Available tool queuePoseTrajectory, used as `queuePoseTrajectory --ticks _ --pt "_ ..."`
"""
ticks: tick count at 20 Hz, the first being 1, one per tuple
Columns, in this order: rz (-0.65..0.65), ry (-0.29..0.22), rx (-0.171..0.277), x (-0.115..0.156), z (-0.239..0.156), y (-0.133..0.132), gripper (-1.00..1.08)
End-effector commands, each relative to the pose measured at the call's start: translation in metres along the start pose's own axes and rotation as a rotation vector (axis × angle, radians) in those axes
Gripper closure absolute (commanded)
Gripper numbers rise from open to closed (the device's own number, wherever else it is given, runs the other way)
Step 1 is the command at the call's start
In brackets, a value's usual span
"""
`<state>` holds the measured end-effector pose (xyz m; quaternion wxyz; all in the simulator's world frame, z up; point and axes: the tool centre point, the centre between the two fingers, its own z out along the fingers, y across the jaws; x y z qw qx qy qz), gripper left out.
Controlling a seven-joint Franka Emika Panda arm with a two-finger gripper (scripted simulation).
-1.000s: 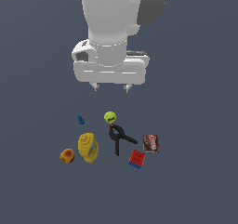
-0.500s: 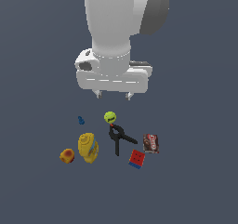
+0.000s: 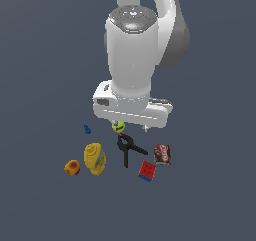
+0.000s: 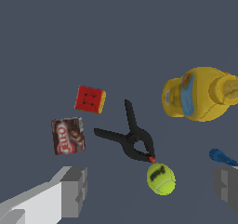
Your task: Pick up a designated object from a clutter of objects.
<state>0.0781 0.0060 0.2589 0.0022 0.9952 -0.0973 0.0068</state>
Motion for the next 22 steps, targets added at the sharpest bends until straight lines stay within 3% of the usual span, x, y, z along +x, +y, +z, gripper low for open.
queuePoseTrajectory --ticks 1,11,22 --pt "0.029 -0.002 -0.001 0.012 0.019 -0.011 -0.92" --pt "0.147 -0.008 -0.001 0.046 0.104 -0.056 -0.92" --pt "0.225 -0.013 0.001 0.058 0.167 -0.084 -0.92"
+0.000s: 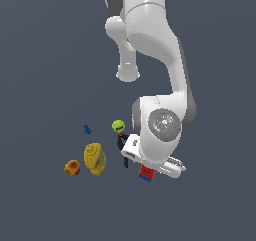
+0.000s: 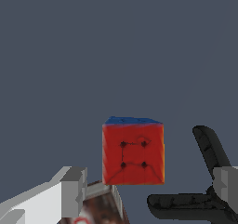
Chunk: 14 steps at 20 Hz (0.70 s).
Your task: Pick up a designated object from a clutter of objects.
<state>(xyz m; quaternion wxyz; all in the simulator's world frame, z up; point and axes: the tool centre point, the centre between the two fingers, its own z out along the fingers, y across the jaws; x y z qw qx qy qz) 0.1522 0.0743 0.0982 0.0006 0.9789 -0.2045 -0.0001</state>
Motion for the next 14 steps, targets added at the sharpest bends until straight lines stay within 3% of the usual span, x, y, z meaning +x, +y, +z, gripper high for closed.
queuePoseTrajectory --ticks 1,14 --pt "0.012 0.000 0.001 0.001 0.008 -0.004 -0.92" --pt "0.018 -0.001 0.001 0.000 0.034 -0.006 -0.92"
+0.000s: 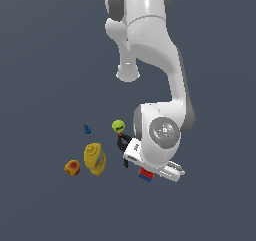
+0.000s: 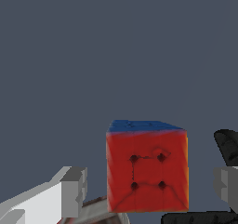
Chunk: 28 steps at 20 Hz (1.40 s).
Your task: Pick up a designated object from a clutter of objects.
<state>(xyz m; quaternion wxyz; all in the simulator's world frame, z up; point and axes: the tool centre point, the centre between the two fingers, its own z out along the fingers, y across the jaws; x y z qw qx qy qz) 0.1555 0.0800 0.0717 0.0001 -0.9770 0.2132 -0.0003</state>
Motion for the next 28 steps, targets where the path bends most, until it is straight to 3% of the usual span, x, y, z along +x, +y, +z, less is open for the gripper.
queuePoseTrajectory --ticks 1,11,12,28 --pt "0.001 -0.001 -0.001 -0.001 0.013 0.000 -0.92" --pt "0.002 -0.001 0.000 0.000 0.038 0.000 -0.92" --pt "0.002 -0.001 0.000 0.000 0.038 0.000 1.08" --pt "0.002 -0.002 -0.001 -0.002 0.031 0.002 1.08"
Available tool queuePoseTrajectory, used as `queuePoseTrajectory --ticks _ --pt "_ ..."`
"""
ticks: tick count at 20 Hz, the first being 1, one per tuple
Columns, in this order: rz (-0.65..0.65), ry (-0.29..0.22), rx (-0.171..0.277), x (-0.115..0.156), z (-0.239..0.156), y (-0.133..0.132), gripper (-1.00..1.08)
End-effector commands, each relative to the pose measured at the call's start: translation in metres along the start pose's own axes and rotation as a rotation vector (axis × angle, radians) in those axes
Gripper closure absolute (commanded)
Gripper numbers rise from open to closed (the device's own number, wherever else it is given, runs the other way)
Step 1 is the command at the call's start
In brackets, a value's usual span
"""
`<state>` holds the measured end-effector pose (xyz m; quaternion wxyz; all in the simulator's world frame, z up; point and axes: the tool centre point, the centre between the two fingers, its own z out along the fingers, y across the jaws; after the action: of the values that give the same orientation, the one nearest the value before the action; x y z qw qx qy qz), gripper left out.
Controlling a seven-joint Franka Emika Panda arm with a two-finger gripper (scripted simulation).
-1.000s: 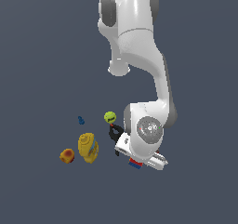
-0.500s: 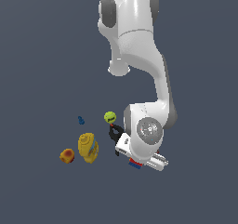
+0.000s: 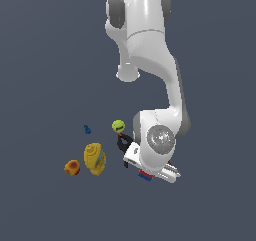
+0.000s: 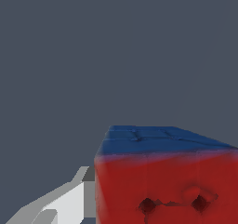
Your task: Pick up a designated object from a clutter of objects.
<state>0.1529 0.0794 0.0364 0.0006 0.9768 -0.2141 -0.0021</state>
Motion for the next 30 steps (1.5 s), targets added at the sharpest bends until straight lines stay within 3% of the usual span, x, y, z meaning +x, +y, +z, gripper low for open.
queuePoseTrajectory --ticks 1,12,30 --pt "0.000 0.003 0.002 0.000 -0.008 0.001 1.08" --pt "0.000 0.003 0.002 -0.012 -0.074 0.019 1.08" --pt "0.000 0.003 0.002 -0.043 -0.276 0.071 1.08"
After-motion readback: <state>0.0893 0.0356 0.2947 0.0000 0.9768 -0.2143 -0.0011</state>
